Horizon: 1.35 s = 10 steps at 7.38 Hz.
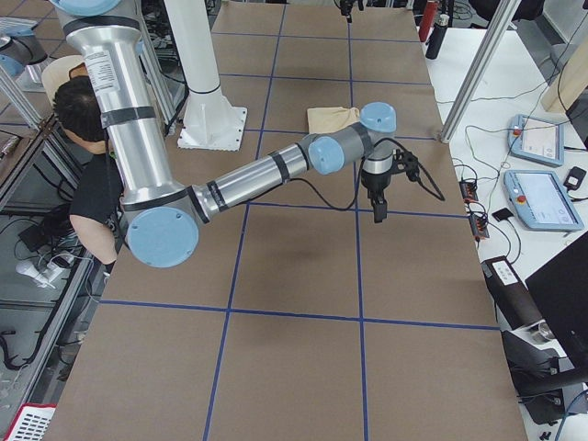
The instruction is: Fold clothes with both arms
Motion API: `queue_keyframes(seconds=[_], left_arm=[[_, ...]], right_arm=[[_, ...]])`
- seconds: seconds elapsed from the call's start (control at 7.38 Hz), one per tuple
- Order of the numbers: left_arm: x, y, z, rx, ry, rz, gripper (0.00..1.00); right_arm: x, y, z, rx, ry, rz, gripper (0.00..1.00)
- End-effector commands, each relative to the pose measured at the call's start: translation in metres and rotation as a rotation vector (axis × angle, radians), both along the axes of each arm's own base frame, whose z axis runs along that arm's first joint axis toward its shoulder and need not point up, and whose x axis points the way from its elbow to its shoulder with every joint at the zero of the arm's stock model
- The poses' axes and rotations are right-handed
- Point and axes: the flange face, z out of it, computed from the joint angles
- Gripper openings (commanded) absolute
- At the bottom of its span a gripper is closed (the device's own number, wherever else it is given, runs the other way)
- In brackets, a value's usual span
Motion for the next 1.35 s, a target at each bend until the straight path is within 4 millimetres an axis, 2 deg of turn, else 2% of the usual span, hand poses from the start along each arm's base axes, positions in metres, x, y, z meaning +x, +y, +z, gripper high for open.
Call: queue_keyframes(seconds=[0.0,0.14,0.27,0.41,0.54,0.68,0.81,0.95,1.08,1.22], left_arm=[[-0.063,0.02,0.075,-0.103,-0.053,-0.058,1.0],[-0.065,0.015,0.105,-0.166,-0.077,-0.065,1.0],[-0.088,0.019,0.131,-0.193,-0.101,-0.076,1.0],[-0.128,0.029,0.151,-0.183,-0.121,-0.067,1.0],[-0.155,0.028,0.17,-0.239,-0.071,-0.1,1.0],[-0.176,0.027,0.198,-0.292,-0.036,-0.116,1.0],[-0.194,0.034,0.227,-0.312,-0.047,-0.104,1.0],[-0.208,0.053,0.254,-0.351,-0.026,-0.097,1.0],[-0.202,0.089,0.283,-0.421,0.068,-0.069,1.0],[-0.203,0.11,0.294,-0.445,0.105,-0.07,1.0]], right_arm=[[0.103,0.075,0.104,-0.002,0.043,-0.083,1.0],[0.119,0.112,0.137,-0.055,-0.009,-0.083,1.0],[0.129,0.13,0.148,-0.075,-0.014,-0.063,1.0],[0.129,0.145,0.164,-0.114,-0.02,-0.061,1.0],[0.129,0.146,0.16,-0.114,-0.024,-0.058,1.0],[0.129,0.153,0.167,-0.138,-0.028,-0.049,1.0],[0.13,0.156,0.162,-0.117,-0.031,-0.056,1.0],[0.13,0.156,0.155,-0.116,-0.032,-0.053,1.0],[0.127,0.155,0.153,-0.116,-0.061,-0.054,1.0],[0.126,0.156,0.155,-0.12,-0.066,-0.055,1.0]])
